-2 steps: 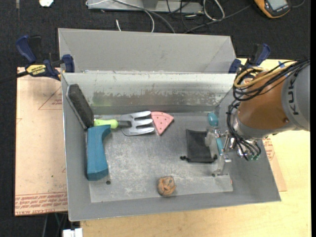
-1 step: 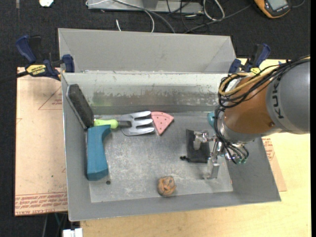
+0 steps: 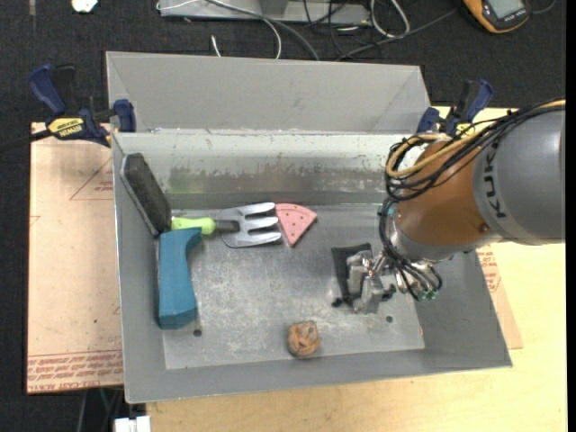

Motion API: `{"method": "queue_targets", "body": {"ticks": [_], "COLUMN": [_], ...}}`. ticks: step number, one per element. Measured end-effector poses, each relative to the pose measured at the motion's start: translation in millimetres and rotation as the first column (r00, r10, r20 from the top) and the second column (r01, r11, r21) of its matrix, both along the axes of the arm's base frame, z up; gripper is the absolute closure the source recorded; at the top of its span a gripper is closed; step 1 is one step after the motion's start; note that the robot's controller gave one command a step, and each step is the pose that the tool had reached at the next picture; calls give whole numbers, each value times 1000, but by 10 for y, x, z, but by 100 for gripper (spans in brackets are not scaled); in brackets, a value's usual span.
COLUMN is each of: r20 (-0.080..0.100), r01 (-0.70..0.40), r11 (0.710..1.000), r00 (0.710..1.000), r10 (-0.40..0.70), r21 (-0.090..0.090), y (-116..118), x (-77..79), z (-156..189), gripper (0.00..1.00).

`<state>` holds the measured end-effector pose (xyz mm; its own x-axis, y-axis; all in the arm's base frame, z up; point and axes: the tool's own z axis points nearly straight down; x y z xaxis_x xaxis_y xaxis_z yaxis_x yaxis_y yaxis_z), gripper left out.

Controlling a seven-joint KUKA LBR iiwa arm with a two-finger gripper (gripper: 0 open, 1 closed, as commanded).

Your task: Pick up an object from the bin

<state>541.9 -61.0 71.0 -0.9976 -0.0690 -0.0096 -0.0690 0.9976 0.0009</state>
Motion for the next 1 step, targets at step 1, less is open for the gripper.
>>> {"method": "queue_targets", "body": {"ticks": [1], "r20": [0], "r01": [16], "r11": [1000], "r00": [1000], "r10": [-16], "r21": [0], "y": [-51], "x": [-5], "z": [1], "gripper": [100]}}
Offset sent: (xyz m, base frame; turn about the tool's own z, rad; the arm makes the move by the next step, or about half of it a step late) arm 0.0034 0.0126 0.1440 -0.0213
